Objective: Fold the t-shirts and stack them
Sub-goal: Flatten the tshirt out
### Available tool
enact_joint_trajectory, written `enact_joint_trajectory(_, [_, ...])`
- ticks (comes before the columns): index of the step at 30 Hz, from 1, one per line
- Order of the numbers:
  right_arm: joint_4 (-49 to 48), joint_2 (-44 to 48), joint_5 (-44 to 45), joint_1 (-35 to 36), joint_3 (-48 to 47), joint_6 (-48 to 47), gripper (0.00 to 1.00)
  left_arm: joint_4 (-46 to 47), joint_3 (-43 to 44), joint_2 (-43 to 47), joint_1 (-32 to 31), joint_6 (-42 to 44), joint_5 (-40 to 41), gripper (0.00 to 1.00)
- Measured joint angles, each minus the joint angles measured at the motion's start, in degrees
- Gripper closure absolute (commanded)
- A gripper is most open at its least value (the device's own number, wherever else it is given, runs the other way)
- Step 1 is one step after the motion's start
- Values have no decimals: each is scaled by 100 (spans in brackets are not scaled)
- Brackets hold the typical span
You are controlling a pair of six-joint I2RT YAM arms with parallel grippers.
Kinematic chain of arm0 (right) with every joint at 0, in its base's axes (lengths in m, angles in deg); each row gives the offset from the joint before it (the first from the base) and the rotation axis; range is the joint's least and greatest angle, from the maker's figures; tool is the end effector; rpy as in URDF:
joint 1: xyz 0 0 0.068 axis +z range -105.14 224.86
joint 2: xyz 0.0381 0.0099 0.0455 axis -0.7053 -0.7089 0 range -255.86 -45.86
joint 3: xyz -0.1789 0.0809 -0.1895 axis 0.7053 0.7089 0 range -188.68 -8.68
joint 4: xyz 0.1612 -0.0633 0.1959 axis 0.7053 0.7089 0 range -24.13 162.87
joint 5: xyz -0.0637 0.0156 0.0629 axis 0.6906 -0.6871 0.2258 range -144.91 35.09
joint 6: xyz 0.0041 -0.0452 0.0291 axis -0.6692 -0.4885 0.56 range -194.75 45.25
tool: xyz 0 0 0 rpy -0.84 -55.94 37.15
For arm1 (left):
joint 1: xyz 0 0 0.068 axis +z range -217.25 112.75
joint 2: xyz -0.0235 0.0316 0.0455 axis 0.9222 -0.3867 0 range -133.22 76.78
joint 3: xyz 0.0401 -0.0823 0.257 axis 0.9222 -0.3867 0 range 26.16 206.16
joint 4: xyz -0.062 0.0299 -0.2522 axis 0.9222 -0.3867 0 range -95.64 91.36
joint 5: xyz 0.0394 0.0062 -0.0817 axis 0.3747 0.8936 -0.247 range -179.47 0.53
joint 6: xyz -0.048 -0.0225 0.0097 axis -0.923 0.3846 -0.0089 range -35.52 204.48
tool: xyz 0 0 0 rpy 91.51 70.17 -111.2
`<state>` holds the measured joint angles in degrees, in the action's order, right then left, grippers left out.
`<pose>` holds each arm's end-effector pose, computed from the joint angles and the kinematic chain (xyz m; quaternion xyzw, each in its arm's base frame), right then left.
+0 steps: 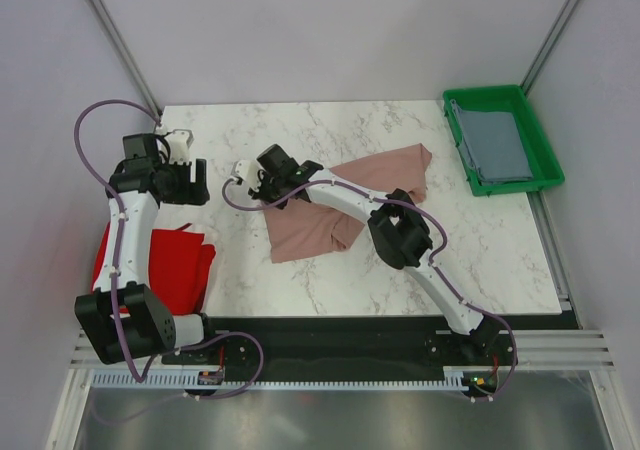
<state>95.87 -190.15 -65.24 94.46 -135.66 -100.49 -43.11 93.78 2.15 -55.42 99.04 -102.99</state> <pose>0.3581 0.4308 0.1720 -0.5928 0.7142 0.1570 0.3374 0.2642 0.0467 0.3127 0.0611 0.9363 -0.0334 0.3443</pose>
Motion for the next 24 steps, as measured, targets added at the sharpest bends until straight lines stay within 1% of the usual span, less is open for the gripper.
enact_joint_trajectory(1, [-9,0,26,0,26,4,66,0,-17,33,-2,0,-2,18])
enact_joint_trajectory(3, [-26,0,79,0,96,-22,66,0,-42,79,0,0,-9,18])
enact_joint_trajectory(6, [-24,0,122,0,149,-68,76,0,-61,96,-2,0,-11,18])
enact_joint_trajectory(7, [-24,0,127,0,151,-79,83,0,-68,96,-2,0,-11,18])
enact_joint_trajectory(9, [-37,0,131,0,151,-118,89,0,-85,103,-2,0,-9,18])
enact_joint_trajectory(10, [-48,0,133,0,153,-120,94,0,-94,109,0,0,-9,18])
enact_joint_trajectory(12, [-61,0,138,0,173,-122,99,-2,-103,136,-2,0,-9,18])
enact_joint_trajectory(18, [-162,140,175,0,437,-146,100,-2,-105,195,0,0,-11,19])
enact_joint_trajectory(24, [-55,874,236,0,863,-245,100,4,-105,188,0,-13,-13,19])
